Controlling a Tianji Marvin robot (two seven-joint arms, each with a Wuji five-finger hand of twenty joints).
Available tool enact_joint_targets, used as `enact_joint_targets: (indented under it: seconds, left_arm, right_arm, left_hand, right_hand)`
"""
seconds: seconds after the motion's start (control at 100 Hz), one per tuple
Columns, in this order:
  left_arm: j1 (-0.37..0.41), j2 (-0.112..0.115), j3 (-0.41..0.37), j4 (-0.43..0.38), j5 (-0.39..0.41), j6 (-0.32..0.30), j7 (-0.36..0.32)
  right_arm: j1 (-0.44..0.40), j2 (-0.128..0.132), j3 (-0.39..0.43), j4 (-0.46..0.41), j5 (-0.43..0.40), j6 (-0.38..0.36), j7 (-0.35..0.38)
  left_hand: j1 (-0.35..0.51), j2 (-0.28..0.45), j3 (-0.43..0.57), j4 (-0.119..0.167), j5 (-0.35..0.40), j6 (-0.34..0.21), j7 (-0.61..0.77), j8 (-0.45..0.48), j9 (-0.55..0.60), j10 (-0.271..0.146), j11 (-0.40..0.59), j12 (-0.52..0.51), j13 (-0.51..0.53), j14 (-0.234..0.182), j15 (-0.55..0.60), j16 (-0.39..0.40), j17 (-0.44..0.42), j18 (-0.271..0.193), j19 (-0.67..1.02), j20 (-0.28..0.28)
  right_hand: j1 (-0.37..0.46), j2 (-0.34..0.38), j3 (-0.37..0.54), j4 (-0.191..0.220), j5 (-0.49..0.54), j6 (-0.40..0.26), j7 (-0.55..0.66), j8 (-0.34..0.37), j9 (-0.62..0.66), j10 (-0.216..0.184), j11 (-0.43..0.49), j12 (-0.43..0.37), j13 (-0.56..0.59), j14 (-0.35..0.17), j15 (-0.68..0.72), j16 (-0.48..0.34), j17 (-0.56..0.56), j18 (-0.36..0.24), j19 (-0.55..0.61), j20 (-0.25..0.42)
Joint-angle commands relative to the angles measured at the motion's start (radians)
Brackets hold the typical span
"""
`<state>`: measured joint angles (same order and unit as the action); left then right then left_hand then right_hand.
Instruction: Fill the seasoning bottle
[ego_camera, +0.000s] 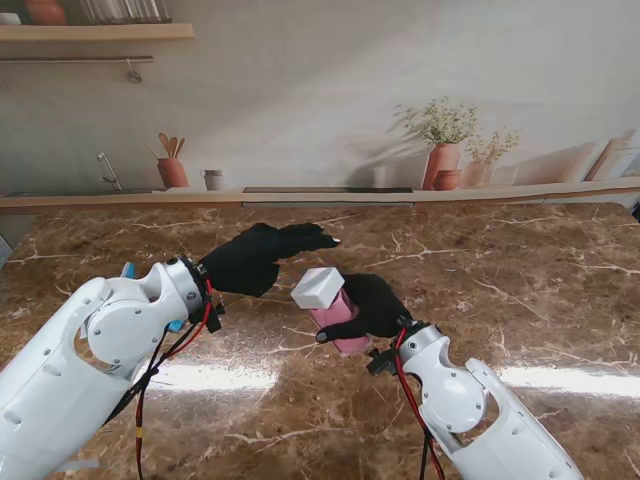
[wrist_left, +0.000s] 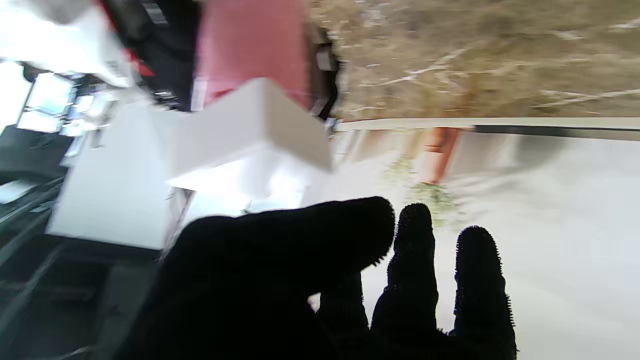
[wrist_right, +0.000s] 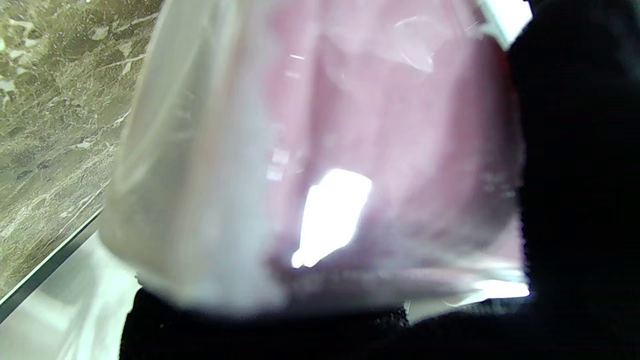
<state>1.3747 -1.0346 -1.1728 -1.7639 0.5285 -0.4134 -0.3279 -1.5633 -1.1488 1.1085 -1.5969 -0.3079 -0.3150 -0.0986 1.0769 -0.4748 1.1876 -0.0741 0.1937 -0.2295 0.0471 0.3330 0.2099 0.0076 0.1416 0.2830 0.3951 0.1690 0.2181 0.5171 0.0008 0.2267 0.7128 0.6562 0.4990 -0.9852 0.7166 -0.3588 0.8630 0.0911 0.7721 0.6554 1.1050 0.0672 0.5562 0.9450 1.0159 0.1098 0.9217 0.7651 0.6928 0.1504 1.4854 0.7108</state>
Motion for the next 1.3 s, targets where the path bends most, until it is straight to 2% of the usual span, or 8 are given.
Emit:
enact_joint_targets:
  seconds: [0.0,0.23,0.36,0.53,0.7,0.86,1.15,1.29]
  left_arm:
    - [0.0,-0.001,0.021,0.009,-0.06,0.019,-0.015]
    - [0.007,0.006,0.026,0.006,-0.078,-0.008,-0.037]
    - [-0.007,0.013,0.023,0.012,-0.037,-0.01,-0.058]
    - [-0.03,0.023,0.031,0.025,-0.016,-0.02,-0.098]
    - [-0.039,0.025,0.042,0.035,-0.01,-0.014,-0.109]
    - [-0.045,0.022,0.057,0.042,-0.012,-0.006,-0.099]
    - [-0.065,-0.01,0.109,0.106,-0.017,-0.017,0.038]
    - [-0.069,-0.026,0.13,0.129,-0.021,-0.004,0.096]
  right_arm:
    - [-0.002,-0.002,0.0,-0.009,0.008,0.007,0.014]
    - [-0.001,-0.001,0.0,-0.013,0.018,0.014,0.023]
    - [0.004,-0.002,-0.003,-0.014,0.021,0.014,0.024]
    - [0.009,-0.003,-0.008,-0.011,0.026,0.011,0.023]
    - [0.01,-0.004,-0.007,-0.01,0.031,0.013,0.023]
    - [0.011,-0.004,-0.01,-0.007,0.032,0.013,0.022]
    - [0.011,-0.006,-0.013,-0.002,0.029,0.007,0.012]
    - [0.011,-0.007,-0.013,0.001,0.013,0.002,0.002]
  left_hand:
    - [0.074,0.03,-0.022,0.007,0.044,-0.074,0.031,0.035,-0.058,-0.015,-0.037,0.013,-0.045,-0.023,-0.017,-0.007,-0.028,-0.02,-0.028,0.021]
    - [0.181,0.088,-0.099,-0.073,0.179,-0.11,0.38,0.093,-0.055,-0.029,-0.034,0.041,-0.058,-0.028,-0.001,-0.009,-0.028,-0.035,-0.023,0.038]
    - [0.173,0.115,-0.136,-0.077,0.157,-0.095,0.4,0.072,-0.063,-0.026,-0.046,0.038,-0.055,-0.034,0.008,0.0,-0.029,-0.034,-0.015,0.043]
    - [-0.004,0.055,-0.199,-0.02,0.05,-0.046,0.321,0.002,-0.077,-0.022,-0.078,0.044,-0.051,-0.039,0.008,0.013,-0.034,-0.036,-0.023,0.04]
    - [-0.211,-0.014,-0.21,-0.029,0.028,-0.013,0.317,0.015,-0.061,-0.039,-0.055,0.064,-0.021,-0.045,0.018,0.027,-0.029,-0.039,-0.023,0.042]
    - [-0.425,-0.037,-0.407,-0.048,0.082,0.046,0.426,0.102,-0.002,-0.088,0.083,0.086,0.042,-0.066,0.042,0.053,-0.018,-0.044,-0.013,0.043]
    - [-0.553,-0.063,-0.407,-0.064,0.359,0.168,0.702,0.215,0.598,-0.036,0.333,0.21,0.427,-0.033,0.244,0.182,0.204,-0.023,0.34,0.113]
    - [-0.398,-0.056,-0.572,-0.124,0.491,0.165,0.854,0.12,0.784,0.012,0.399,0.256,0.569,-0.005,0.362,0.211,0.307,0.008,0.49,0.098]
  right_hand:
    - [0.249,0.319,0.438,0.101,0.124,-0.39,0.147,0.046,0.062,-0.141,0.098,0.036,0.101,-0.102,0.14,0.046,0.016,-0.029,0.037,0.025]
    - [0.253,0.325,0.435,0.099,0.127,-0.388,0.146,0.048,0.063,-0.141,0.098,0.037,0.103,-0.101,0.142,0.047,0.018,-0.03,0.038,0.026]
    - [0.257,0.327,0.435,0.098,0.129,-0.386,0.145,0.049,0.063,-0.141,0.099,0.038,0.103,-0.101,0.144,0.048,0.018,-0.03,0.038,0.026]
    - [0.259,0.329,0.435,0.098,0.13,-0.386,0.143,0.051,0.064,-0.142,0.1,0.04,0.103,-0.101,0.146,0.048,0.018,-0.03,0.038,0.026]
    - [0.26,0.329,0.434,0.097,0.131,-0.385,0.14,0.053,0.064,-0.143,0.1,0.04,0.103,-0.101,0.146,0.049,0.018,-0.03,0.038,0.026]
    - [0.26,0.328,0.433,0.098,0.132,-0.386,0.139,0.054,0.064,-0.142,0.1,0.041,0.102,-0.102,0.146,0.048,0.017,-0.03,0.038,0.026]
    - [0.26,0.33,0.432,0.098,0.133,-0.385,0.137,0.055,0.065,-0.142,0.1,0.041,0.102,-0.1,0.146,0.048,0.016,-0.028,0.038,0.027]
    - [0.26,0.33,0.432,0.098,0.134,-0.385,0.136,0.056,0.064,-0.141,0.099,0.041,0.102,-0.099,0.147,0.049,0.016,-0.028,0.038,0.027]
